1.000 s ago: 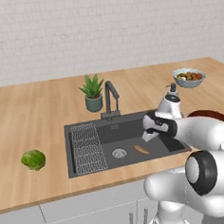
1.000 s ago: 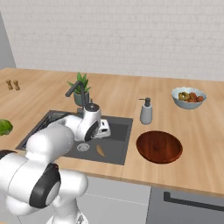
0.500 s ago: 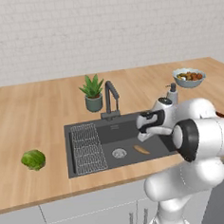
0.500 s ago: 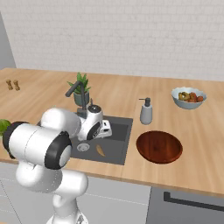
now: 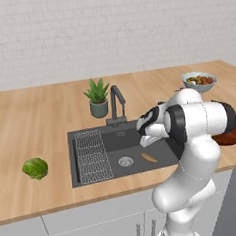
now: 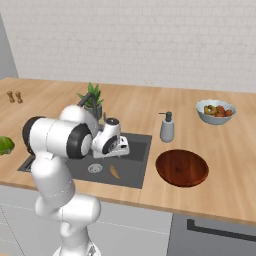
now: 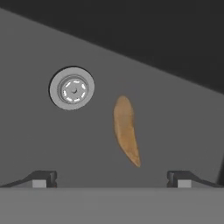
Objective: Pick the sweet potato from the sink and place it in the bowl. Then pick the bowl and place it in the microwave. Then close the microwave door and press the start button.
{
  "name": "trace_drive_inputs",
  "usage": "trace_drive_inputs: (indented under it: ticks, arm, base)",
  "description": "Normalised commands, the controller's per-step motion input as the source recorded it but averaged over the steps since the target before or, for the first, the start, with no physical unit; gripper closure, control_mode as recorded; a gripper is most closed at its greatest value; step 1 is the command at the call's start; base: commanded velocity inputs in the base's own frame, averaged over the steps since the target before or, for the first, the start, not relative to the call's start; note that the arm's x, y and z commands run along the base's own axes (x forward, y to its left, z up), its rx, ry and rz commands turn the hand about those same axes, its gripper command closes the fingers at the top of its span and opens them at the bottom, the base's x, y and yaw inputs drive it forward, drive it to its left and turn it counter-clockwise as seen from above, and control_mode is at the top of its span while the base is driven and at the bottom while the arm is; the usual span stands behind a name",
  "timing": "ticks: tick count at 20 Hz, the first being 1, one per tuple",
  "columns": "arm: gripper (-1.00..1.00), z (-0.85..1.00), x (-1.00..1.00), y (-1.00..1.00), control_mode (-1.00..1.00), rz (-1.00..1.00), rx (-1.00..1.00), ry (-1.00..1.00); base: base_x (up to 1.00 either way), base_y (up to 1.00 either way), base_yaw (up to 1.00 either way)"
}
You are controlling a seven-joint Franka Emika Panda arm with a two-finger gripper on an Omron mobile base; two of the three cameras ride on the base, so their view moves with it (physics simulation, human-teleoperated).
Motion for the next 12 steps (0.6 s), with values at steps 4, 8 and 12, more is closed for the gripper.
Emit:
trace_drive_inputs:
  ticks: [4, 8, 12]
  arm:
    - [-1.00, -0.36, 0.31, 0.00, -1.00, 0.00, 0.00, 0.03]
    - [-1.00, -0.41, 0.31, 0.00, -1.00, 0.00, 0.00, 0.04]
    - [-1.00, -0.40, 0.29, 0.00, -1.00, 0.00, 0.00, 0.03]
  base:
    - [0.00, 0.00, 0.00]
    - [0.00, 0.00, 0.00]
    - [0.00, 0.00, 0.00]
